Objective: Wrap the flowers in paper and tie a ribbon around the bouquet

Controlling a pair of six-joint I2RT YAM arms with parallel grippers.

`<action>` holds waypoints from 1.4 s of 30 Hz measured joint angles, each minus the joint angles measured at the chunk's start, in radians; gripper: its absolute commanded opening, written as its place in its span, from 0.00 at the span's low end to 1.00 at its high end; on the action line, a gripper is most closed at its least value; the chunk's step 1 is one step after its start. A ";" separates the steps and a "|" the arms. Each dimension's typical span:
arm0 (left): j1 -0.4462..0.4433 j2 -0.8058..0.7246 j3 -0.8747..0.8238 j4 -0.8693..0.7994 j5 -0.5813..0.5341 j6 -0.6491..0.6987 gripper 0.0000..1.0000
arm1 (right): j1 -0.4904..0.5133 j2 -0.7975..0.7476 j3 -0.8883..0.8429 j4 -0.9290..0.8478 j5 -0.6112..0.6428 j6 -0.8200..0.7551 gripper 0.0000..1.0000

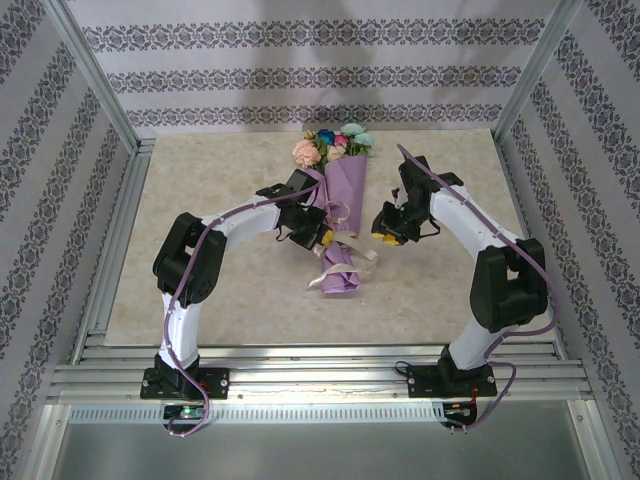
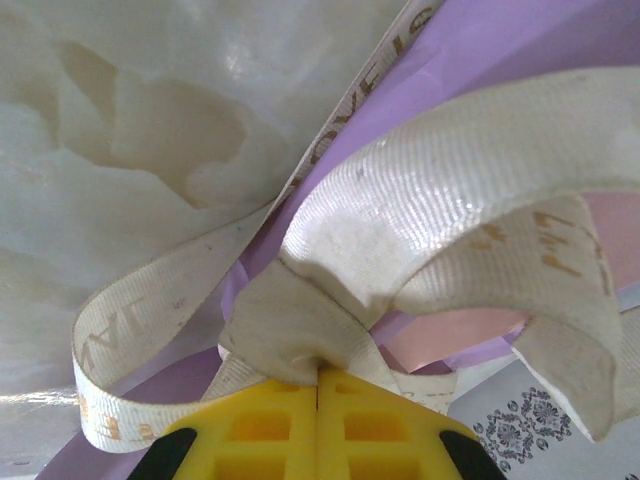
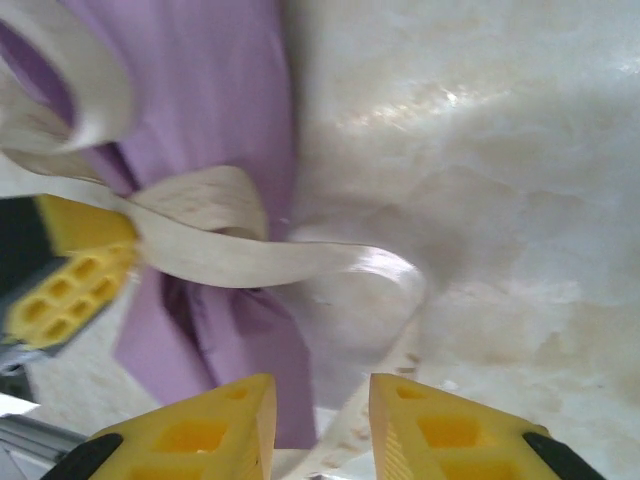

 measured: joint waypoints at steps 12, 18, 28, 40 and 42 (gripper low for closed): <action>-0.001 0.000 0.000 0.000 -0.001 0.000 0.00 | 0.150 0.089 0.043 0.183 0.050 0.515 0.27; -0.001 0.000 0.000 0.000 0.000 0.000 0.00 | 0.140 0.144 0.043 0.217 0.054 0.638 0.27; -0.002 0.000 0.000 0.000 0.000 0.000 0.00 | 0.135 0.147 -0.012 0.237 0.056 0.731 0.33; -0.009 0.000 0.000 0.000 0.003 0.002 0.00 | 0.135 0.163 -0.024 0.304 0.056 0.777 0.28; -0.011 0.000 0.000 0.000 0.003 0.005 0.00 | 0.136 0.171 -0.023 0.309 0.056 0.784 0.24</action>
